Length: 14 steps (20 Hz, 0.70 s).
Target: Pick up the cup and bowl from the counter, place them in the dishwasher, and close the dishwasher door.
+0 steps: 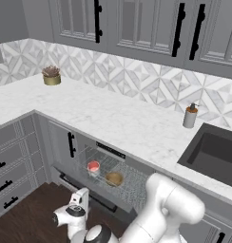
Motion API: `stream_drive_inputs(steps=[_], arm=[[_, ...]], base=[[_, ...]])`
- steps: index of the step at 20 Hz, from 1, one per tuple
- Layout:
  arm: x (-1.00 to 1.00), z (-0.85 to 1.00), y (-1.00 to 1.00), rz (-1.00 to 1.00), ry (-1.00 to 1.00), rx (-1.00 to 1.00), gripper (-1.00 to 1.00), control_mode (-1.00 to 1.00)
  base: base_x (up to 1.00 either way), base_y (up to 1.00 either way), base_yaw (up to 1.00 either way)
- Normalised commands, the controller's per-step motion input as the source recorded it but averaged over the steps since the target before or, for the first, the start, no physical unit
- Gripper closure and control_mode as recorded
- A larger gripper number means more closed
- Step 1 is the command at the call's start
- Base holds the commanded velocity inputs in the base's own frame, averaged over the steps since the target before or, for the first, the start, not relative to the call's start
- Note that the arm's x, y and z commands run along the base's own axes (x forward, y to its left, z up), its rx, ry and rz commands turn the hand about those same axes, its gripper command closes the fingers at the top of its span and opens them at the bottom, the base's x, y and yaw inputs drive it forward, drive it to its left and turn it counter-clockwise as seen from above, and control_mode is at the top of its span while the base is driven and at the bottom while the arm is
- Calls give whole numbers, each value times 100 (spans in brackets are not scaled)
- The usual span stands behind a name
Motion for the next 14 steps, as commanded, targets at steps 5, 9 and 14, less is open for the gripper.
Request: stream_drive_inputs(steps=[5, 9, 14], arm=[[100, 0, -100, 0, -14, -18, -100, -100], [100, 0, -100, 0, -12, -14, -100, -100], [98, -12, -100, 0, -16, -10, -100, -100]], base=[[0, 0, 0], [0, 0, 0], [0, 0, 0]])
